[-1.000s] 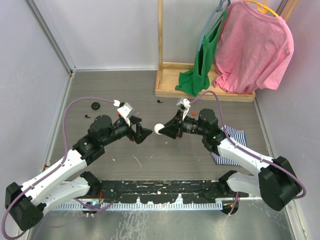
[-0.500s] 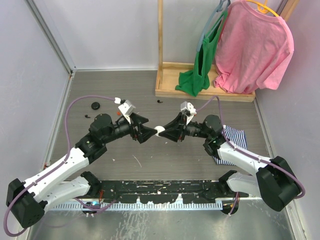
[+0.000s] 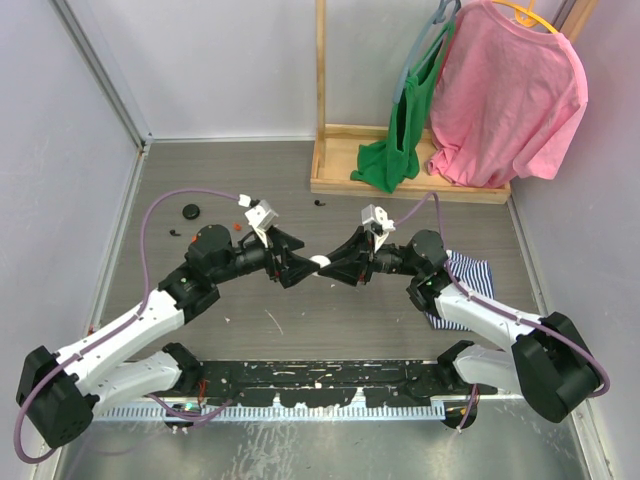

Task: Insert the wireless bluetooth earbuds into the charging case
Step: Open the charging case.

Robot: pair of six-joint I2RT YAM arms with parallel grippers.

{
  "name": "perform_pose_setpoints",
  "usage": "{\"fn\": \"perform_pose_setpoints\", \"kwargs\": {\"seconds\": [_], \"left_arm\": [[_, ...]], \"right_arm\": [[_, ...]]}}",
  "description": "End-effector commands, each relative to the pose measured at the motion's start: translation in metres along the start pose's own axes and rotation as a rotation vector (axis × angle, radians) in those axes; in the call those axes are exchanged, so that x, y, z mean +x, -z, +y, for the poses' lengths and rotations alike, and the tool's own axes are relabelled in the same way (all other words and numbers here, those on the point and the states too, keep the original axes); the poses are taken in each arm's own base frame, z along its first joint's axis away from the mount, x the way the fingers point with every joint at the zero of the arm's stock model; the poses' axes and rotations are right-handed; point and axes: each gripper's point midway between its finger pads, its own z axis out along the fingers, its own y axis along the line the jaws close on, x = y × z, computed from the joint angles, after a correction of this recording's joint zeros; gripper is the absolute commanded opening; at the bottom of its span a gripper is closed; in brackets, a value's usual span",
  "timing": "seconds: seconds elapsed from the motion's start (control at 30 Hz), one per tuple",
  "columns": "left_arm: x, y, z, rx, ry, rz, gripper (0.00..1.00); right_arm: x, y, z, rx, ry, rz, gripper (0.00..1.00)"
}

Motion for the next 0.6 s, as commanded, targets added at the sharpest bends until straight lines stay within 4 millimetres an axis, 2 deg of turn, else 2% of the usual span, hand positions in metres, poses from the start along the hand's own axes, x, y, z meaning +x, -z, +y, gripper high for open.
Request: {"fn": "perform_pose_setpoints", "kwargs": {"seconds": [0.0,0.23,0.57], "left_arm": [[-0.015,-0.002,-0.007,0.040,-0.031,-0.057,0.77],[-0.013,-0.001,-0.002,0.031,-0.024,-0.050,0.75],[-0.022,0.005,0.009,-0.024,-0.014,-0.083,0.74]], "right_arm": [[-0.028,-0.003,0.013,-0.059,0.102,-0.068,0.02],[-0.031,-0.001,0.020,-0.083,0.119,-0.080,0.02],[-0.033,0.001,0.029,-0.124,0.137,-0.077,0.02]]}}
